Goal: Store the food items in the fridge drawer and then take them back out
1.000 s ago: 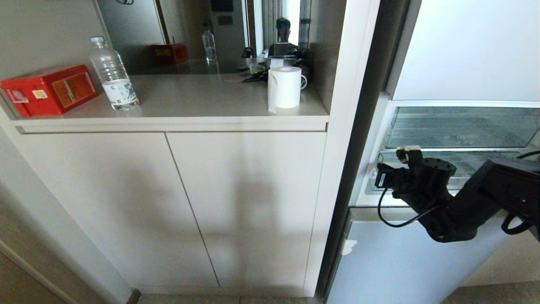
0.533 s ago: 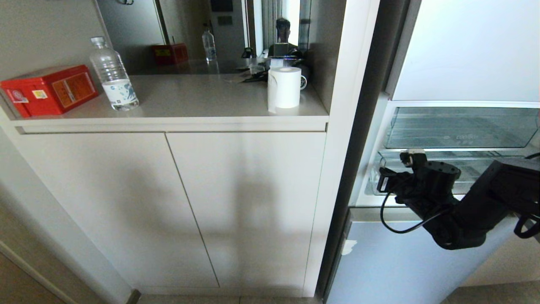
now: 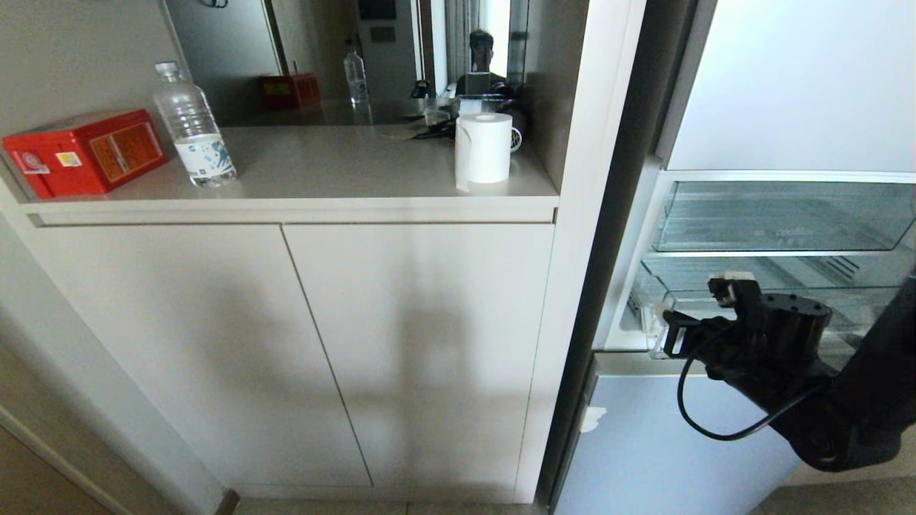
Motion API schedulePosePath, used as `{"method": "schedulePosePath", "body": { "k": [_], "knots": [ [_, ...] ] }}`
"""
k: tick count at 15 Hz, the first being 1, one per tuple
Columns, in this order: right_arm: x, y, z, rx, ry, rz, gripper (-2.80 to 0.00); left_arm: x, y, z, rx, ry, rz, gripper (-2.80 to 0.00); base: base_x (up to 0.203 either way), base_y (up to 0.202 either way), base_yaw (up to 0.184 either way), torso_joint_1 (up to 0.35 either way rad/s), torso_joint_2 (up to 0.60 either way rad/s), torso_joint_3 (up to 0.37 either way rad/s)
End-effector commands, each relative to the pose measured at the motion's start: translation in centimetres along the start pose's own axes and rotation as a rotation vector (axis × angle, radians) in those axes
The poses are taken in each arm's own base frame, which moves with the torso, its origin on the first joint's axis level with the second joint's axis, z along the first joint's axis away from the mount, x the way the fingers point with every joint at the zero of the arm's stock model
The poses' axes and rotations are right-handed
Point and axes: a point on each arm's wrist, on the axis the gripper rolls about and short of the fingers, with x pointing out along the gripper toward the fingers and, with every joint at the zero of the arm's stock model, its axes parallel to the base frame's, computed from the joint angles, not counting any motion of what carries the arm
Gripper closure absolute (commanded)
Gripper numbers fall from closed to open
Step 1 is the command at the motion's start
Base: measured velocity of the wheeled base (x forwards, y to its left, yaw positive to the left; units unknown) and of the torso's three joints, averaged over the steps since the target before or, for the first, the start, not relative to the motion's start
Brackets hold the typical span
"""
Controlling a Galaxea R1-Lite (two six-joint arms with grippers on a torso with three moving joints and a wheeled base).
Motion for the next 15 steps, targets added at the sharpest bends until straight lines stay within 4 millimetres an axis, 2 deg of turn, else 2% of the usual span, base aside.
{"method": "schedulePosePath", "body": {
  "k": [1, 5, 7, 9, 11, 13, 15],
  "knots": [
    [-2.8, 0.1, 0.8, 0.000, -0.023, 0.004, -2.80, 0.0, 0.0, 0.0, 0.000, 0.001, 0.000, 0.00, 0.000, 0.000, 0.000, 0.000, 0.00, 0.000],
    [-6.4, 0.3, 1.4, 0.000, -0.059, 0.005, -2.80, 0.0, 0.0, 0.0, 0.000, 0.002, 0.000, 0.00, 0.000, 0.000, 0.000, 0.000, 0.00, 0.000],
    [-8.6, 0.3, 3.1, -0.001, -0.116, -0.011, -2.80, 0.0, 0.0, 0.0, 0.000, 0.002, 0.000, 0.00, 0.000, 0.000, 0.000, 0.000, 0.00, 0.000],
    [-10.4, -0.4, 5.6, -0.002, -0.145, -0.065, -2.80, 0.0, 0.0, 0.0, 0.000, 0.002, 0.000, 0.00, 0.000, 0.000, 0.000, 0.000, 0.00, 0.000],
    [-10.4, -1.6, 8.3, 0.008, -0.051, -0.123, -2.80, 0.0, 0.0, 0.0, 0.000, 0.002, 0.000, 0.00, 0.000, 0.000, 0.000, 0.000, 0.00, 0.000],
    [-9.5, -3.3, 12.3, 0.028, 0.047, -0.160, -2.80, 0.0, 0.0, 0.0, 0.000, 0.001, 0.000, 0.00, 0.000, 0.000, 0.000, 0.000, 0.00, 0.000],
    [-7.8, -5.5, 14.5, 0.053, 0.114, -0.162, -2.80, 0.0, 0.0, 0.0, 0.000, 0.002, 0.000, 0.00, 0.000, 0.000, 0.000, 0.000, 0.00, 0.000]
  ]
}}
